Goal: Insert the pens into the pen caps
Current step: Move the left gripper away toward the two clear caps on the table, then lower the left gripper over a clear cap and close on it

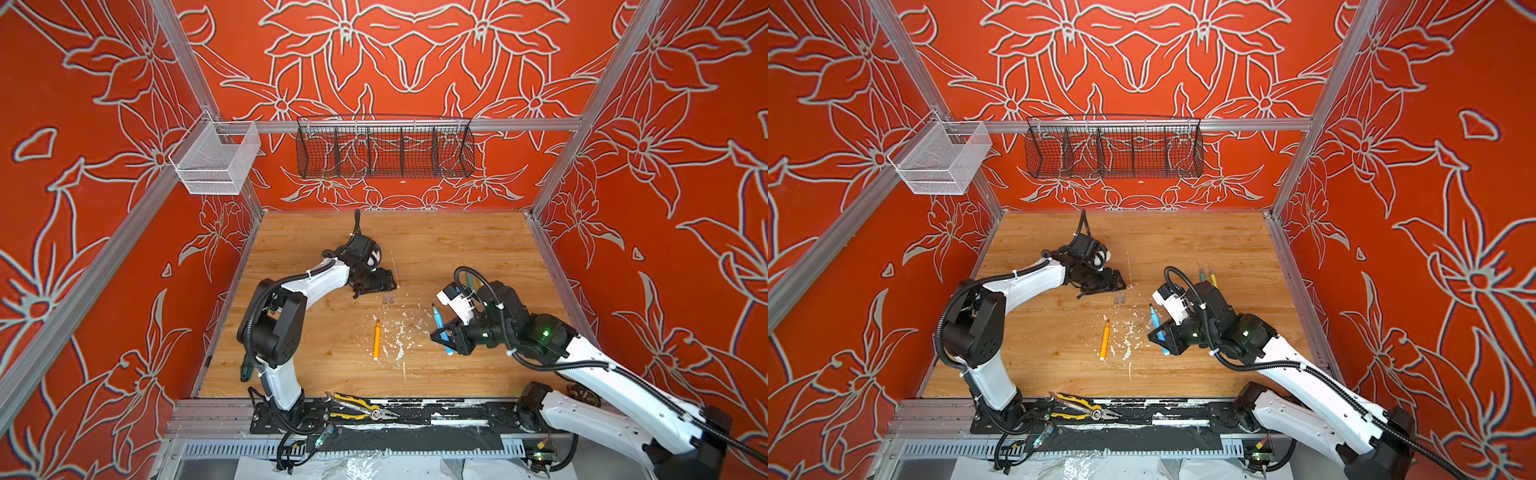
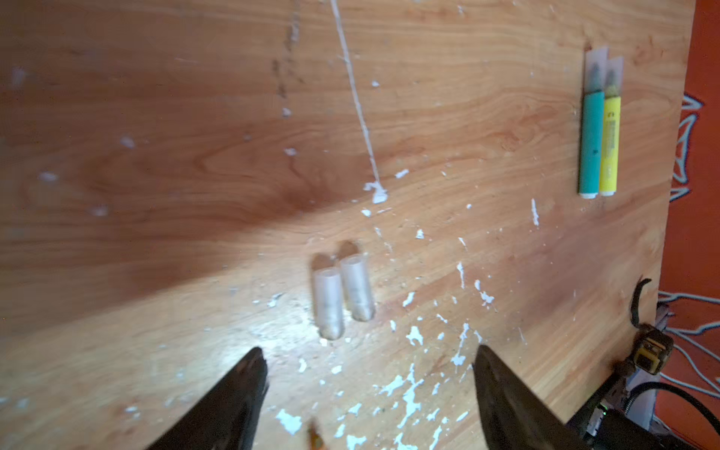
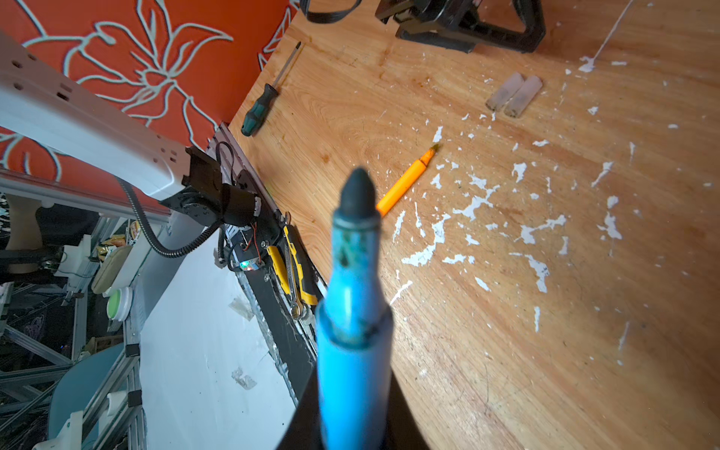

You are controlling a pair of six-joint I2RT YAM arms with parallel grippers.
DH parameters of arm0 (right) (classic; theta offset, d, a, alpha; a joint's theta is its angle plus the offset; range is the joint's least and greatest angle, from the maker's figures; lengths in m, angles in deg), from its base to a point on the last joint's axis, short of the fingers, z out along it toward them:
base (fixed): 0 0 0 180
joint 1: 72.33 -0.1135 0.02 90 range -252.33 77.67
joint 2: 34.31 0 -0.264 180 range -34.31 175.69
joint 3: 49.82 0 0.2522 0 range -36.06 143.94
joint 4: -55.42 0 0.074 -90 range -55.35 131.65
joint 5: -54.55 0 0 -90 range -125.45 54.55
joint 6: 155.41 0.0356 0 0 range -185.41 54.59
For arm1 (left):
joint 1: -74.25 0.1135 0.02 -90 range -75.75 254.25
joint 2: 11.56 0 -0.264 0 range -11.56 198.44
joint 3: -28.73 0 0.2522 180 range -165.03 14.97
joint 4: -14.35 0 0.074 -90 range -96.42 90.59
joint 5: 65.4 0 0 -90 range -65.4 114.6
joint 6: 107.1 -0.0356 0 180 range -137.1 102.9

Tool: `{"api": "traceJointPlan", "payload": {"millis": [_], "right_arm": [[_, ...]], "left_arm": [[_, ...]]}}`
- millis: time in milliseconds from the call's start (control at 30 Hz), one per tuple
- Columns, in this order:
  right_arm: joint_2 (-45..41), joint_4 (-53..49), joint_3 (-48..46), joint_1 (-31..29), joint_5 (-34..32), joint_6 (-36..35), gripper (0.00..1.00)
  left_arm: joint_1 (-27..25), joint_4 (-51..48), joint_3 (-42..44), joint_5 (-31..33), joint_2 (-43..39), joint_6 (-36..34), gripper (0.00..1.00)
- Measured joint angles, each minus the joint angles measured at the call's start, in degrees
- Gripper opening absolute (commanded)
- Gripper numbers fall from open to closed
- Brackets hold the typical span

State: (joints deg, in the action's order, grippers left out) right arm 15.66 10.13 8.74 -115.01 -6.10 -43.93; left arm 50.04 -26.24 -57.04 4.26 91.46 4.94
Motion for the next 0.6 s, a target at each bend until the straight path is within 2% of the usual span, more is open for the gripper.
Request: {"api": "traceJointPlan", "payload": {"millis": [200, 600], "right_arm": [[-0.7, -0.9, -1.4, 0.0, -0.7, 0.0, 0.0], [-2.6, -1.2, -2.3, 0.0, -1.1, 0.0, 0.0]], "left_arm": [[-1.8, -1.8, -4.2, -0.1, 3.3, 0.6, 0.62], [-4.5, -4.7, -11.0, -0.2, 11.2, 0.7, 0.59]]}}
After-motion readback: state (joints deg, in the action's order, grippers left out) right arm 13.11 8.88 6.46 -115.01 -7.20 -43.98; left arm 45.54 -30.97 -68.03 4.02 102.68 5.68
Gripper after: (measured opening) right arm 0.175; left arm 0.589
